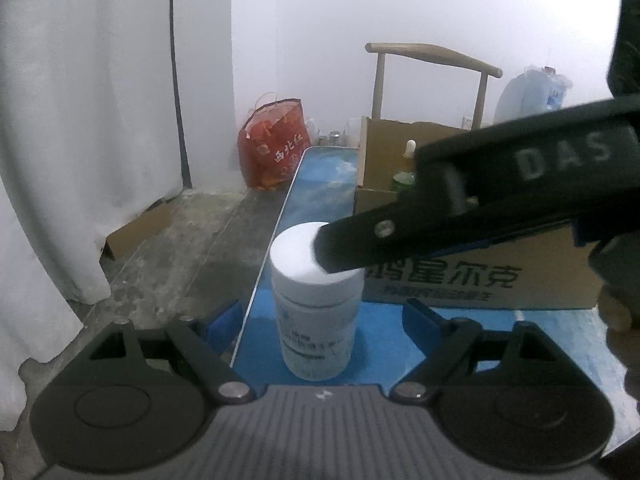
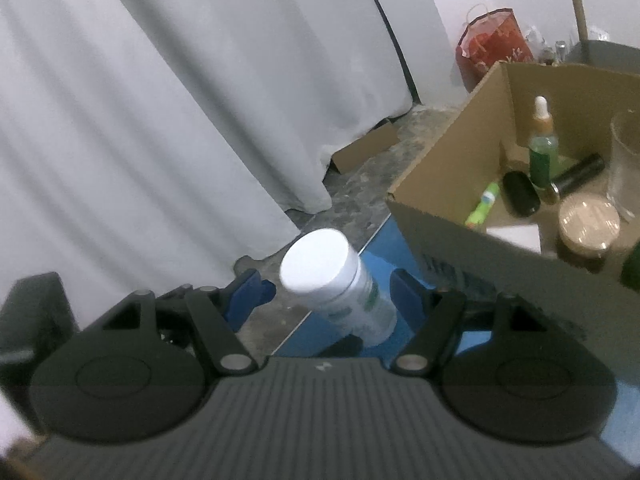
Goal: Organize rigid objects
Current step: 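Close the right gripper around the white supplement bottle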
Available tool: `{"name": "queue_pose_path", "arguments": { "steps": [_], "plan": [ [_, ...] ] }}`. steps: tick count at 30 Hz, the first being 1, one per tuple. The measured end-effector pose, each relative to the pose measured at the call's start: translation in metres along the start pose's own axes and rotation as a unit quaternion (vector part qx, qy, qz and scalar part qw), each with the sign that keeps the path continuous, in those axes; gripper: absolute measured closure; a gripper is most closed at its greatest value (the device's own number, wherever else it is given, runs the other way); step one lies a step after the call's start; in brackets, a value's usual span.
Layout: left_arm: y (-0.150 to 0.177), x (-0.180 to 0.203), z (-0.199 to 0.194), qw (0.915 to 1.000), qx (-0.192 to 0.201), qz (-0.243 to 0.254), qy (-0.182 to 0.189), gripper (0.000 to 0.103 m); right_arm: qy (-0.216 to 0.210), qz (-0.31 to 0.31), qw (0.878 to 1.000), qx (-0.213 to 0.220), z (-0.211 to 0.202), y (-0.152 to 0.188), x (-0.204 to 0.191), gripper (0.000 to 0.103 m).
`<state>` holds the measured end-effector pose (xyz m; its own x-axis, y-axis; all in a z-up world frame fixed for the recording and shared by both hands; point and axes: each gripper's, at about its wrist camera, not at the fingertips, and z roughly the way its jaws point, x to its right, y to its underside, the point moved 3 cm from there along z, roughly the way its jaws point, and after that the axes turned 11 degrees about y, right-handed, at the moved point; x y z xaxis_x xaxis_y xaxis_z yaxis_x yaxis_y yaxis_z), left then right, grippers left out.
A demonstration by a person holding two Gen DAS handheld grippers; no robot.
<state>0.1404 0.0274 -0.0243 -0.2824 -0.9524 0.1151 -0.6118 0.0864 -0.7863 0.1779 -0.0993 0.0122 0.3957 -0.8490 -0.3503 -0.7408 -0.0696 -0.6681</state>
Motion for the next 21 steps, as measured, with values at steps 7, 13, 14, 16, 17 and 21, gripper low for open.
{"name": "queue_pose_path", "arguments": {
  "steps": [7,13,14,16,17,21],
  "plan": [
    [0.000,-0.001,0.015,0.9999,-0.005,0.007,0.009,0.026,-0.003,-0.017,1.000,-0.013,0.025,-0.006,-0.005,0.036],
    [0.001,-0.003,0.024,0.9999,-0.013,-0.007,-0.004,0.048,-0.025,-0.012,0.999,-0.020,0.035,-0.007,-0.006,0.047],
    [0.001,-0.005,0.024,0.9998,-0.014,-0.013,-0.006,0.049,-0.026,-0.012,0.999,-0.020,0.035,-0.008,-0.006,0.047],
    [0.001,-0.006,0.022,0.9996,-0.013,-0.026,0.001,0.049,-0.023,-0.013,0.999,-0.019,0.034,-0.008,-0.005,0.048],
    [0.001,-0.005,0.021,0.9995,-0.013,-0.028,0.004,0.049,-0.024,-0.012,0.999,-0.018,0.034,-0.008,-0.005,0.049],
    [0.001,0.006,0.019,0.9995,-0.019,-0.021,0.011,0.049,-0.020,-0.006,1.000,-0.021,0.025,-0.005,0.000,0.052]
  ]
}}
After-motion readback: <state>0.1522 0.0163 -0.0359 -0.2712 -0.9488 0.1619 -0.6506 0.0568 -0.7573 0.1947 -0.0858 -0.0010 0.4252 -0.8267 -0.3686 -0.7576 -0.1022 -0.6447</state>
